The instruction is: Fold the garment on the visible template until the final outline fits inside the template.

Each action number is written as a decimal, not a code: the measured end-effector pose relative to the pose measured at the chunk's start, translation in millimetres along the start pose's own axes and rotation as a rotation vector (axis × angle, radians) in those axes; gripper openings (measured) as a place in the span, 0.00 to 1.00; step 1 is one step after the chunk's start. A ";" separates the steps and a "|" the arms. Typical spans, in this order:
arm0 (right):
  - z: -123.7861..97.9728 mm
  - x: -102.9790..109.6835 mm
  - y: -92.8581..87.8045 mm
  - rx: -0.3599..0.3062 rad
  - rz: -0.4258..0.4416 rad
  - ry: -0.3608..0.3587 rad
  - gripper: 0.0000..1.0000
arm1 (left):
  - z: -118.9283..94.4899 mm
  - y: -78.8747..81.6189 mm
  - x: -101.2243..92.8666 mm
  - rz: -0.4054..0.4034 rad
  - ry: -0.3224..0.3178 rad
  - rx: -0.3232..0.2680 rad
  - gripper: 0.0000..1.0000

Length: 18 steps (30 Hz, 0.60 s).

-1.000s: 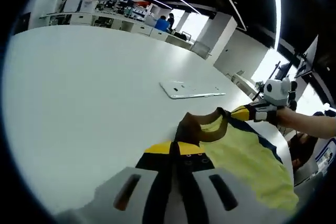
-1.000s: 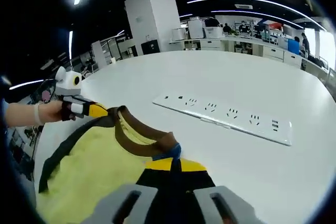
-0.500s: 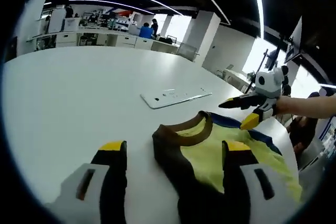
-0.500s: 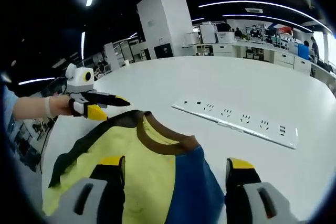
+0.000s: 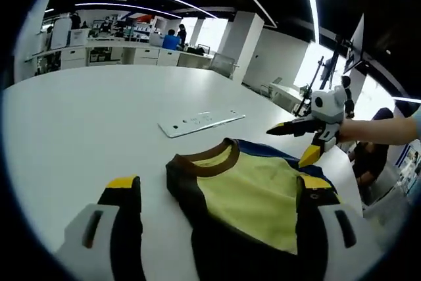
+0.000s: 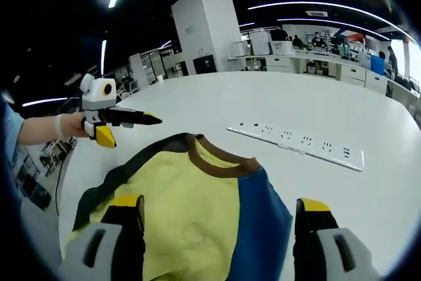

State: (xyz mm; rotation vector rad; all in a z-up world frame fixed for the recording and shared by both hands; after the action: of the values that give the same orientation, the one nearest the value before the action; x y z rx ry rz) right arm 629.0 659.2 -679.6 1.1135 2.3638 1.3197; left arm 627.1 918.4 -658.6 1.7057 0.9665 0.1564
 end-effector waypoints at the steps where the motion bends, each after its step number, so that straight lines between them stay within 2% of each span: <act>1: -3.1 0.7 -0.9 0.002 0.001 -0.003 0.94 | -1.7 1.7 -1.6 -0.002 -0.003 -0.006 0.96; 8: -32.5 5.1 -3.2 -0.013 0.020 -0.039 0.92 | -20.9 11.3 -19.0 0.010 -0.010 -0.034 0.95; 12: -53.0 10.2 -9.4 -0.025 0.045 -0.056 0.91 | -35.4 9.4 -32.2 0.018 -0.010 -0.038 0.93; 18: -82.4 16.2 -24.0 -0.031 0.081 -0.081 0.88 | -63.5 8.3 -56.7 0.008 -0.022 -0.081 0.91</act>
State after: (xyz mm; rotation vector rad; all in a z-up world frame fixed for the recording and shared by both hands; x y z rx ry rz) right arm 563.4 610.4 -648.6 1.2412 2.2549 1.3063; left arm 559.3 927.7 -607.3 1.6340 0.9245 0.1795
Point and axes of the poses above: the point that each gripper's makers call its tool centre point, and the gripper's own axes: z roughly forward along the fingers, x roughly to its left, y roughly out of its top, the point moved 6 cm from there along -z, roughly backward along the fingers, and after that the axes turned 4 degrees about -y, right-handed, at the moved point
